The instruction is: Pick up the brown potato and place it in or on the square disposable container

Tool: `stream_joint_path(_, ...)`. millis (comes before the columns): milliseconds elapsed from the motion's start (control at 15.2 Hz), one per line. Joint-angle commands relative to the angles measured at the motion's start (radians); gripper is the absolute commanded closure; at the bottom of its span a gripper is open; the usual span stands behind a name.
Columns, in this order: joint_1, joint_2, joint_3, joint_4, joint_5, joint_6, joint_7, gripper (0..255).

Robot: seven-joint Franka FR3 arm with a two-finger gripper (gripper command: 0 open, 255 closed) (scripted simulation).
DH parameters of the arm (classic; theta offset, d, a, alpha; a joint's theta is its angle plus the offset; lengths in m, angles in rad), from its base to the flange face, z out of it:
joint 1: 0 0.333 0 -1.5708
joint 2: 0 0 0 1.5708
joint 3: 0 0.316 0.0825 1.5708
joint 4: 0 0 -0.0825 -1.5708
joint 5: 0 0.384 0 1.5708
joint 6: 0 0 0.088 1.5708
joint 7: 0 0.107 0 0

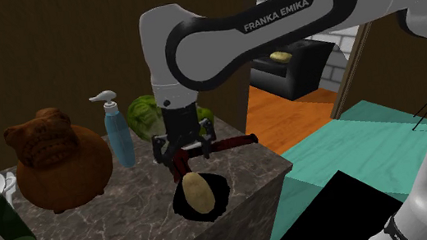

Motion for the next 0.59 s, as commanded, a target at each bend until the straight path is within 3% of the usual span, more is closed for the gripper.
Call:
stream_joint_path(0, 0.001, -0.003, 0.001, 0.057, 0.001, -0.06, 0.001, 0)
stream_joint_path(528, 0.001, -0.003, 0.001, 0.084, 0.001, -0.087, 0.001, 0)
